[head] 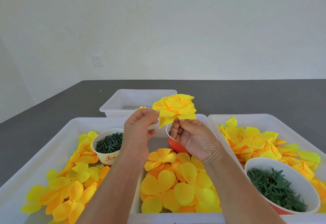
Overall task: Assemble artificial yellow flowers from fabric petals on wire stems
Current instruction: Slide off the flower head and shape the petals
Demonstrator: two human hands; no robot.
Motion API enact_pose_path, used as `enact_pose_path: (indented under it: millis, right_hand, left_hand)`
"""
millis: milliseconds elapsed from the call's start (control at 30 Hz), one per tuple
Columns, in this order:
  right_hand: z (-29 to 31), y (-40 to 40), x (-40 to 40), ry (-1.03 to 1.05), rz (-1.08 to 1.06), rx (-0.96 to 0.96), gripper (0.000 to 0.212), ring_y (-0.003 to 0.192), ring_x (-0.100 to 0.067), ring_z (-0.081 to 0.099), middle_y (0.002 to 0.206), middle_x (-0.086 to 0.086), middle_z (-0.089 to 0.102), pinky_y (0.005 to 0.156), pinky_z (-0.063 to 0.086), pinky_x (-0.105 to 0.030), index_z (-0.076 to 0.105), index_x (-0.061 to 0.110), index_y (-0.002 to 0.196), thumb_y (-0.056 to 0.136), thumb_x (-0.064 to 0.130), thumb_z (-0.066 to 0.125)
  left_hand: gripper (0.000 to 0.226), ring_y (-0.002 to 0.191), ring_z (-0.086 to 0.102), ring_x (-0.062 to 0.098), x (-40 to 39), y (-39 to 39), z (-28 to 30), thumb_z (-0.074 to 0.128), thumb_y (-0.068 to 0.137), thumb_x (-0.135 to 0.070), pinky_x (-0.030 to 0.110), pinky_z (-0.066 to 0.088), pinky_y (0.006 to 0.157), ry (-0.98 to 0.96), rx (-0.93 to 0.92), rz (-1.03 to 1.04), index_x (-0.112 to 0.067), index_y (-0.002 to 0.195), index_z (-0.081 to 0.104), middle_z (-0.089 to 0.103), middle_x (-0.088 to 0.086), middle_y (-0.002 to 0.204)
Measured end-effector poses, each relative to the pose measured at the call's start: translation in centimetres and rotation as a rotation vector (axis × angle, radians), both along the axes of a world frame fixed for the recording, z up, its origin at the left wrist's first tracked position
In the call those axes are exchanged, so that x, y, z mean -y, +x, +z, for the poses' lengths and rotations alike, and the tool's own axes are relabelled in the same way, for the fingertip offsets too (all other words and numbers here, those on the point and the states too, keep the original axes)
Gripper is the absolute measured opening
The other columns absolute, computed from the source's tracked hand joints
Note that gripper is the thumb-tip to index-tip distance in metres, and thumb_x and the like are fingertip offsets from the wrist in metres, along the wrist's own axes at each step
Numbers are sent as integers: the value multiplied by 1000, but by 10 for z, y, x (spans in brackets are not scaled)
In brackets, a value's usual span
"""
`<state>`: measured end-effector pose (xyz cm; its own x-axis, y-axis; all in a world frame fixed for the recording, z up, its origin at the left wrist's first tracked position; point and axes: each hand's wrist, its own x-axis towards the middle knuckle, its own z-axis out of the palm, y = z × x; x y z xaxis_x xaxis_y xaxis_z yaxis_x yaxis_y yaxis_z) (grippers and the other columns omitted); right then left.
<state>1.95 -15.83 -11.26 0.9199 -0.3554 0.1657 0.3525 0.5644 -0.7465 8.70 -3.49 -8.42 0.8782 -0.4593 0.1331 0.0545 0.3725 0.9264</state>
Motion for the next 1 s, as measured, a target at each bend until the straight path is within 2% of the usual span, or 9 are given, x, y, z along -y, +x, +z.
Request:
enact_pose_path:
  millis: [67,167,267,400,467,567,733,867,1000]
  right_hand:
    - [0,0,1,-6,-21,-1,10,59,-13,58,65,-6,60,58,53,-22,65,6,73,75,8,56]
    - [-1,0,1,-19,-17,-9,9,59,-12,59,66,-5,62,58,53,-22,64,5,78,75,8,56]
    - [-1,1,0,-41,-16,-16,12,60,-11,60,67,-5,63,58,53,-22,69,7,77,75,7,57]
    - [0,0,-1,-52,-23,-14,13,60,-11,60,70,-5,64,58,52,-22,70,8,77,75,8,58]
    - [0,1,-2,-49,-23,-9,12,61,-10,60,71,-5,64,59,53,-22,69,7,80,75,7,58]
    - [0,0,-1,-30,4,9,15,62,-11,60,71,-5,65,59,53,-22,72,8,76,76,6,57]
    - [1,-2,-1,-49,58,17,20,62,-13,60,68,-5,64,59,53,-23,72,10,71,77,4,54]
    - [0,0,0,-23,12,36,18,60,-11,61,73,-6,66,58,53,-22,73,8,75,75,4,55]
    - [0,-1,1,-13,48,52,20,59,-13,60,68,-6,64,58,53,-23,73,8,73,77,5,53]
  left_hand:
    - [20,72,56,10,0,0,1,61,83,-9,27,39,63,-9,8,19,-18,65,66,64,-5,67]
    - [12,79,58,12,2,0,0,59,84,-14,28,42,67,34,15,-25,-12,76,68,66,-3,73]
    - [13,84,56,17,3,2,-1,57,85,-11,30,44,71,47,-14,-71,-5,90,67,62,7,86]
    - [10,78,55,15,2,0,0,55,85,-6,32,43,74,49,-55,-120,-8,82,64,59,5,80]
    - [12,75,53,14,1,0,0,54,84,-6,30,43,71,45,-65,-146,-9,78,63,58,5,78]
    - [11,77,50,16,1,0,1,51,86,-8,28,42,69,39,-62,-187,-10,79,61,53,11,84]
    - [19,65,54,7,-1,1,1,50,88,-8,25,43,68,3,4,-197,-13,74,61,58,-3,68]
    - [14,70,62,6,0,0,0,53,86,-7,25,49,71,-9,20,-262,-10,81,66,68,-3,74]
    - [10,71,62,6,1,1,-1,55,84,-7,23,51,70,-40,23,-236,-9,83,65,67,-3,74]
